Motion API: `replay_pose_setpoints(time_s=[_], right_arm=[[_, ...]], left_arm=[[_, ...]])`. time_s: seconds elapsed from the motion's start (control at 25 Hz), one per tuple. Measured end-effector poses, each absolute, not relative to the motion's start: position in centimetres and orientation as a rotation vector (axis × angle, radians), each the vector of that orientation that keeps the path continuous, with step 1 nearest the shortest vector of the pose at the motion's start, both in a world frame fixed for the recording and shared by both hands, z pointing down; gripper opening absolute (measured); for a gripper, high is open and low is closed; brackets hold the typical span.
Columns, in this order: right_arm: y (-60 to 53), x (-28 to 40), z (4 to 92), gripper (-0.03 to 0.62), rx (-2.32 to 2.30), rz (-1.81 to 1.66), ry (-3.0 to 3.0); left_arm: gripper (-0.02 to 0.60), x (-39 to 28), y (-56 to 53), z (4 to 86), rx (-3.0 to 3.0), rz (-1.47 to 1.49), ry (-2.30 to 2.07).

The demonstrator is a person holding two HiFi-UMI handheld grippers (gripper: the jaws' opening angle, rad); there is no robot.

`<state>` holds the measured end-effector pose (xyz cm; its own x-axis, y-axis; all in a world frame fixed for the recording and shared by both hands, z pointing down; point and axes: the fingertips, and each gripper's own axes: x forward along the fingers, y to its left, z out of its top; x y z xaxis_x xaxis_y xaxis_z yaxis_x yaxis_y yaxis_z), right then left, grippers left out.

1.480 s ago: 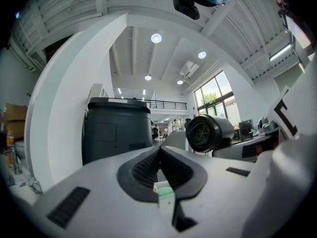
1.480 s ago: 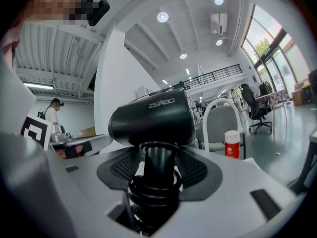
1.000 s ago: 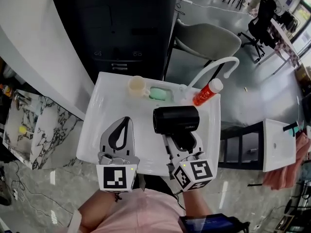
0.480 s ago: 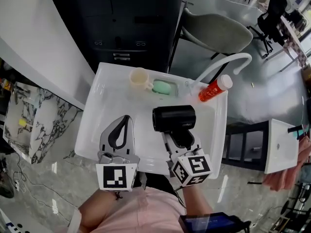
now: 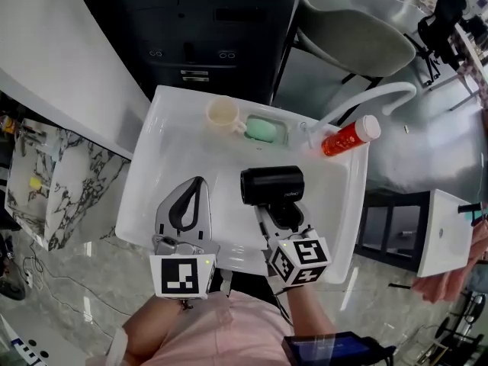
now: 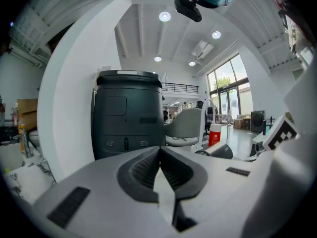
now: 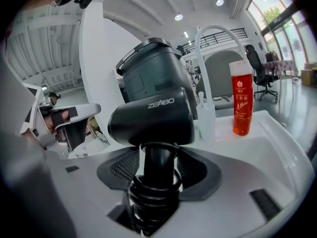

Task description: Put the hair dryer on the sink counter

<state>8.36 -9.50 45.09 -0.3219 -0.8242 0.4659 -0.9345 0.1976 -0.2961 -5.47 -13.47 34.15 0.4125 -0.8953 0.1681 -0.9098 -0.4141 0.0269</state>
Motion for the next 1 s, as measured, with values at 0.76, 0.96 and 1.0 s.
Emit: replay_pose_setpoints(time_s=[0.76,0.96,1.0], right_arm=[[-9.8,8.7,54.2,0.221,1.556,0.988,-2.125],[-10.1,8.6,55.7,0.221,1.534,1.013,-2.111],[-10.2,8.7,56.0,0.221,1.53,1.019,-2.107]], left_arm=[[0.009,-4.4,-15.3,37.9,2.478,0.282,-1.607],[0.009,-4.8,-15.8,38.6,2.462,0.312,-1.616],[0.009,-4.9,-15.9,38.8,2.459,0.315,-1.617]])
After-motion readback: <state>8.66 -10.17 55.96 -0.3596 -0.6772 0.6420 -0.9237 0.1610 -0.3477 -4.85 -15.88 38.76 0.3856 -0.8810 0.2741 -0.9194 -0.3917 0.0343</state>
